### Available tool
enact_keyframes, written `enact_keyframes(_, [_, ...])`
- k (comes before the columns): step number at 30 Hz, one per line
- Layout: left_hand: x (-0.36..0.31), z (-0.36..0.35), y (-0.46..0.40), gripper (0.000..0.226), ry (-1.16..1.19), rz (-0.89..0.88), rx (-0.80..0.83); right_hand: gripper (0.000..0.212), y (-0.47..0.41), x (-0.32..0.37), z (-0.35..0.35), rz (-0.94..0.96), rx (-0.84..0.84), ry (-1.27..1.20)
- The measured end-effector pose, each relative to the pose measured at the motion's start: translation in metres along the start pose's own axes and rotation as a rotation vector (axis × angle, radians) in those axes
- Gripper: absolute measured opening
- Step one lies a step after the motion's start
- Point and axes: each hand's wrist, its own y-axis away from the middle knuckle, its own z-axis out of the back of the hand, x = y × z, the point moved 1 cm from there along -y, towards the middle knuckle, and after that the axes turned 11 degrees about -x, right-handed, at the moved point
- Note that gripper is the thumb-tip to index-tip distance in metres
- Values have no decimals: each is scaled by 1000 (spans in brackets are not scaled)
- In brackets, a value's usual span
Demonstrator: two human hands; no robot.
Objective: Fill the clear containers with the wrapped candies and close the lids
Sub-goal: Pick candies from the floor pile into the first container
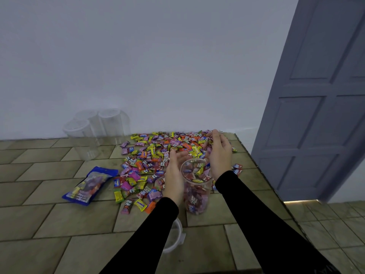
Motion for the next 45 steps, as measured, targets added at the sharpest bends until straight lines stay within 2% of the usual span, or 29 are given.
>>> enact_keyframes(2, [9,-2,2,79,62,172,88,27,-2,-2,-1,-3,10,-9])
enact_keyframes(5, [14,-4,5,88,77,172,139,25,-3,-2,-2,-33,75,-25])
enact_keyframes(10, [18,-7,-1,88,149,140,125,22,-1,-1,-1,-20,213,-54])
enact_keyframes(16, [26,-7,-9,88,207,184,112,20,0,1,-2,-5,266,-92])
enact_keyframes(21, [27,-8,-10,87,192,162,103,18,-3,-2,0,8,323,-22])
enact_keyframes(27, [28,-8,-12,92,204,214,49,14,-4,-6,-1,41,357,-24])
enact_keyframes(32, [29,-8,-14,86,188,194,36,8,-5,-7,-1,53,379,28])
enact_keyframes(37, [28,-7,-12,85,195,221,70,15,-7,-8,-1,82,417,54])
enact_keyframes(42, [23,-9,-11,83,203,265,53,16,-7,-6,-1,77,362,102])
enact_keyframes(45, [19,-6,-10,72,138,242,109,18,-9,-3,-2,24,328,95])
